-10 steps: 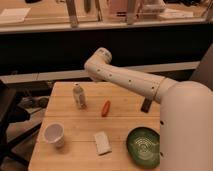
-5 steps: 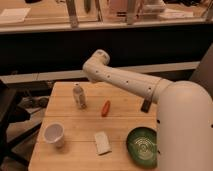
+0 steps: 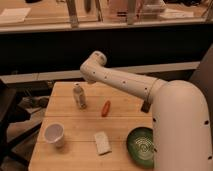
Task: Knock the bottle over
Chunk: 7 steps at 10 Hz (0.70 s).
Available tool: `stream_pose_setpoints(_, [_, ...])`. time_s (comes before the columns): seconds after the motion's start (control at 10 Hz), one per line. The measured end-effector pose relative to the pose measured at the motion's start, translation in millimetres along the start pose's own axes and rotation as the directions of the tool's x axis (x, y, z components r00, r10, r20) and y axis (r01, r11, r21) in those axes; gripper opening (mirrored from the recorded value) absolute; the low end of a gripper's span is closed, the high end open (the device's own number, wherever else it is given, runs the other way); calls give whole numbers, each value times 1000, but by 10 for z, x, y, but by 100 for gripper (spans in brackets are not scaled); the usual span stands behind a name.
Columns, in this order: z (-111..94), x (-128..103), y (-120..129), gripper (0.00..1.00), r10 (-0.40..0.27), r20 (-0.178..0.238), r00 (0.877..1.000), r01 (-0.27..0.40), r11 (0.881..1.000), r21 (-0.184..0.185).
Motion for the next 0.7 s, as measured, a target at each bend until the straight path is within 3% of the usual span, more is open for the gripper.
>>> stream_pose_setpoints(0.7, [127,-230,-234,2,-78,26,997,78,996,35])
